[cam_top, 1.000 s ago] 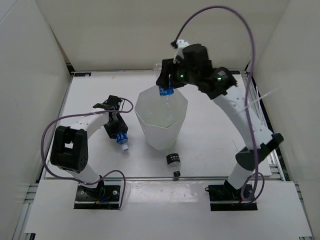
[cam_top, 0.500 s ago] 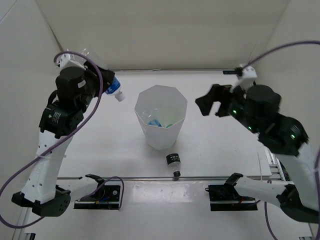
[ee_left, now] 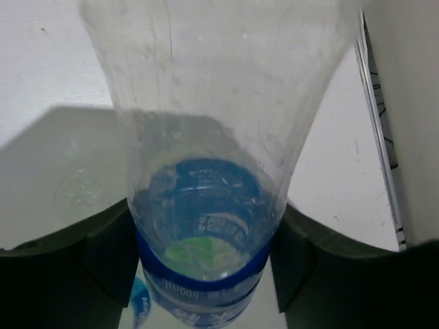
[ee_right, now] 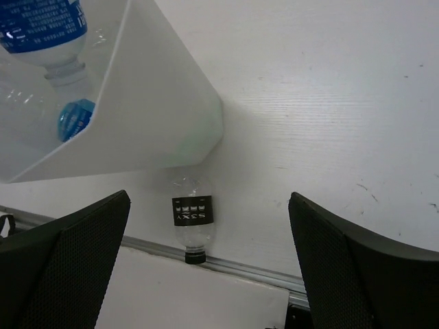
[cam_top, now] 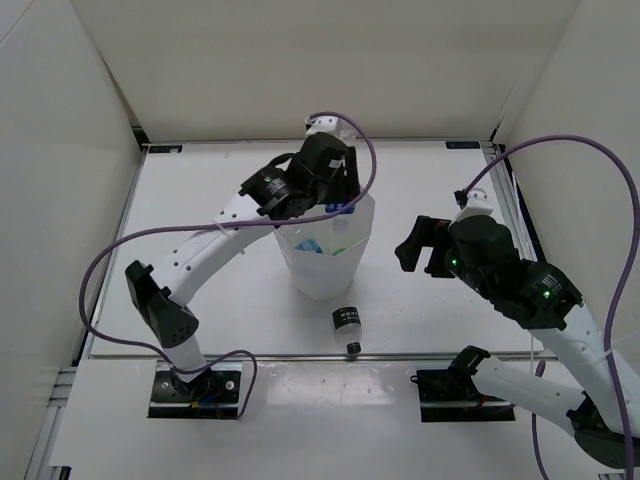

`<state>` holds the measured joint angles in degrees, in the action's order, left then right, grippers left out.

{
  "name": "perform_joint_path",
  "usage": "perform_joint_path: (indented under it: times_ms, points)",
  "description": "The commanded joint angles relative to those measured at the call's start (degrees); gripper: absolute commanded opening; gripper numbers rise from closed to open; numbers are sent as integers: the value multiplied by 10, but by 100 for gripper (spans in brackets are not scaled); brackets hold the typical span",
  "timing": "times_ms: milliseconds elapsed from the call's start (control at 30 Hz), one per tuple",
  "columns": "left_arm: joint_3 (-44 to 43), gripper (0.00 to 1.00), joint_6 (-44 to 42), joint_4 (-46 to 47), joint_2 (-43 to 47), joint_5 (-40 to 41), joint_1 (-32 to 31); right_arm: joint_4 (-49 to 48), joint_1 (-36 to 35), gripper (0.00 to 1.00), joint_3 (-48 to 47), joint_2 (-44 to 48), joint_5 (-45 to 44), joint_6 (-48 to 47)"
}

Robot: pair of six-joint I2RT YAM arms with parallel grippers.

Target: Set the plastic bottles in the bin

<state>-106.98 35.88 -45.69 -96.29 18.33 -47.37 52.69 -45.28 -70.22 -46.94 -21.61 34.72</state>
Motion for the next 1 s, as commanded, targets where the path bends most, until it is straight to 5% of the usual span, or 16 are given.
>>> perform_joint_path:
  times_ms: [0, 33, 167, 267, 433, 633, 967]
  points:
    - [-91, 80, -26, -39, 36, 102, -27, 7, -1, 100, 21, 18, -23, 42]
    - [-107, 100, -14, -54, 36, 123, -34, 7, -1, 100, 33, 18, -28, 54]
    - [-121, 100, -9, -50, 98, 187, -34, -166, -1, 100, 213, 124, 49, 40]
    - [-61, 100, -9, 2, 183, 213, -34, -236, -1, 100, 340, 171, 119, 51]
    - [124, 100, 55, -43, 330, 312, -27, -334, -27, 95, 437, 142, 161, 58]
    - [296, 100, 195, -188, 438, 302, -15, -466, -45, 97, 470, 53, 217, 47]
    - [283, 100, 221, -278, 458, 304, -15, -531, -69, 99, 457, -143, 232, 64]
